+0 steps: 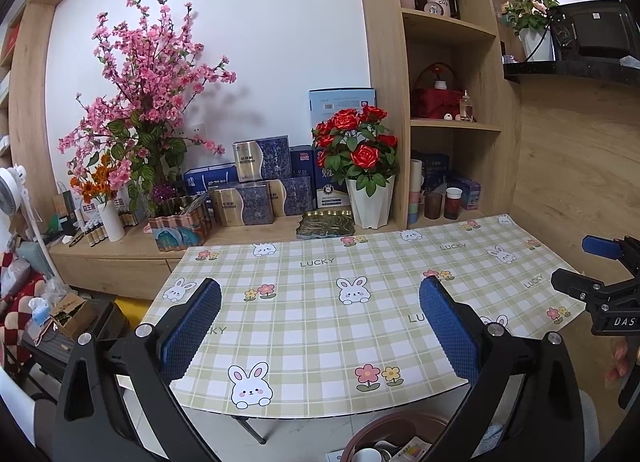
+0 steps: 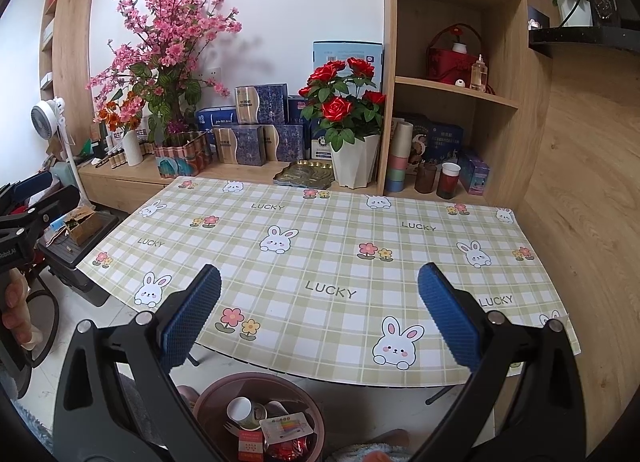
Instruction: Collect trash
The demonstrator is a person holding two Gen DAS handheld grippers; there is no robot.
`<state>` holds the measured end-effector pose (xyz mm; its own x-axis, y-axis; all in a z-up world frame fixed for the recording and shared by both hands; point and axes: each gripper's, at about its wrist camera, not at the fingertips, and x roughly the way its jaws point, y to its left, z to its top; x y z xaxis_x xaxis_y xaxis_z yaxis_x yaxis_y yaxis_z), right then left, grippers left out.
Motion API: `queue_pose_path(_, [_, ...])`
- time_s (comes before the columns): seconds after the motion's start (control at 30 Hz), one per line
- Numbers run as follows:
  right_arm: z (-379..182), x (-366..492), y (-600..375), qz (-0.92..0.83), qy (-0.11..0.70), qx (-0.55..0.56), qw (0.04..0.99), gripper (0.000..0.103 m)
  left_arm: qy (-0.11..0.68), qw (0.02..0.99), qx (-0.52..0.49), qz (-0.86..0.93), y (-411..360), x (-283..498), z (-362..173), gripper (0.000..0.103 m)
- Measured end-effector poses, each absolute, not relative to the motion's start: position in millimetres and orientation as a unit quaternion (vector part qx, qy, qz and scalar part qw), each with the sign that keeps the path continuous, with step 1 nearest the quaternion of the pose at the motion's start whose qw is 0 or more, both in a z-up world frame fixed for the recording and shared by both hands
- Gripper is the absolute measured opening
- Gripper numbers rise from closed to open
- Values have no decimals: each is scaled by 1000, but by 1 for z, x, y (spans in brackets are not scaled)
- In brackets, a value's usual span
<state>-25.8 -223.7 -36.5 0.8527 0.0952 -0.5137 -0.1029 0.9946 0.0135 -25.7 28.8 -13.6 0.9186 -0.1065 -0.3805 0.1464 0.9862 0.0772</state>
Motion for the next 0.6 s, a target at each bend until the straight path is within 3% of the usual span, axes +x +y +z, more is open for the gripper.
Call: queue_pose_path(0.6, [-39,-28,-227,53,269,-8,962,97,199,978,50,-46,37,-26,-14,97])
